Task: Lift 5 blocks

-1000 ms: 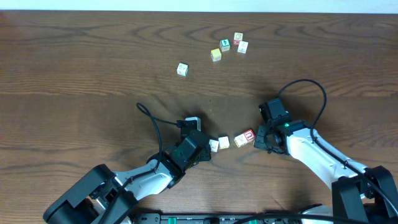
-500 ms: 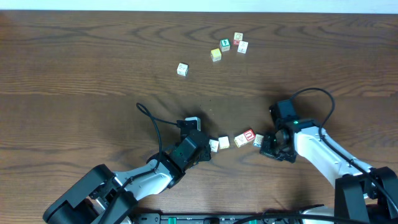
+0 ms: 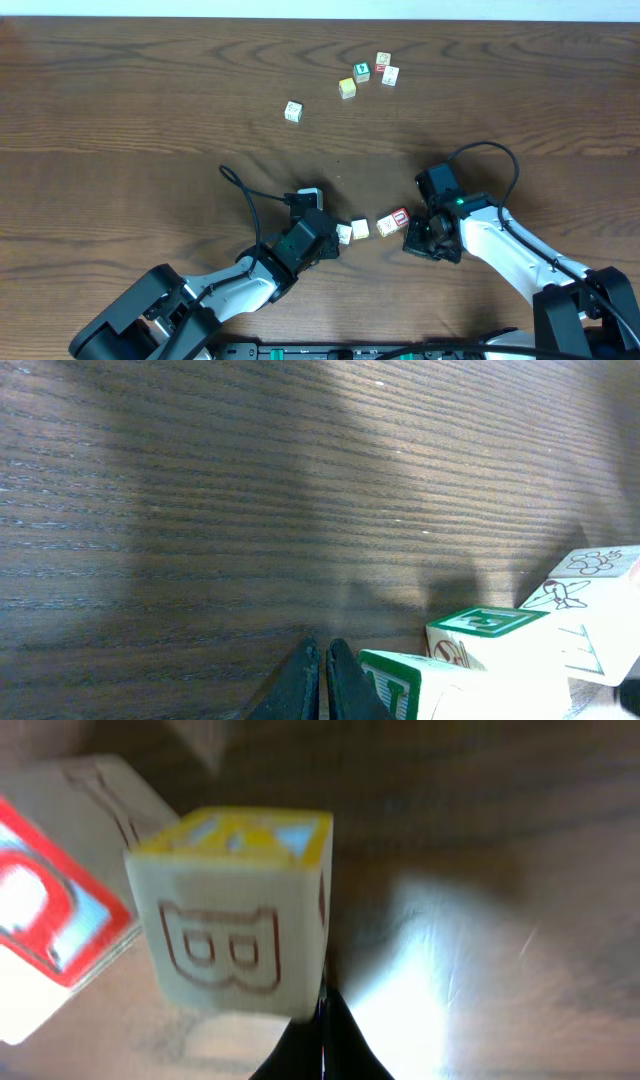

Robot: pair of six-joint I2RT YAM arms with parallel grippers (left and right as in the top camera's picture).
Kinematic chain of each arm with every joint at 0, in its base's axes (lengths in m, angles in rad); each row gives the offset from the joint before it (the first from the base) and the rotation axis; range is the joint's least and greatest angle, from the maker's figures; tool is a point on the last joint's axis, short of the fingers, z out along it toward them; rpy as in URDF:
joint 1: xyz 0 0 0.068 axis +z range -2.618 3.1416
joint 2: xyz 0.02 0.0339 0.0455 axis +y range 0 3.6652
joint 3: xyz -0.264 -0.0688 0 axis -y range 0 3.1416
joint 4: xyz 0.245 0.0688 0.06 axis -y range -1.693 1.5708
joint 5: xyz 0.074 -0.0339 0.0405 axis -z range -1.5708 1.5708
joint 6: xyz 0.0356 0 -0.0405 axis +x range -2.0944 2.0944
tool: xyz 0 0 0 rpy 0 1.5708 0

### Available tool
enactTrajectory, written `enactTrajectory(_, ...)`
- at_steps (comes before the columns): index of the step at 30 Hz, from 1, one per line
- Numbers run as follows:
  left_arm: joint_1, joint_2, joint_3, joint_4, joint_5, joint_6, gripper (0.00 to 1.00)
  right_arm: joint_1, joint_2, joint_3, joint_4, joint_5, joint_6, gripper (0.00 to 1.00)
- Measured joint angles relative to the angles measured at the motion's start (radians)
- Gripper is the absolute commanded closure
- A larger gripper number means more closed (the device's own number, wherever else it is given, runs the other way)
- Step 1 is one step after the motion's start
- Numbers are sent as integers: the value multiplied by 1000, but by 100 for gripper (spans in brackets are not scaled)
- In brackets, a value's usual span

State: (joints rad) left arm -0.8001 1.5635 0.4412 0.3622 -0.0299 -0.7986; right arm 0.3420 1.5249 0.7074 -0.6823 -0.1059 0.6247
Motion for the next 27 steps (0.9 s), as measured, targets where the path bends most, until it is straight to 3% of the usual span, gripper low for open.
enactTrajectory(27,0,-1,5,-15,-6,11,93,-24,0,0,122,87,-34,99)
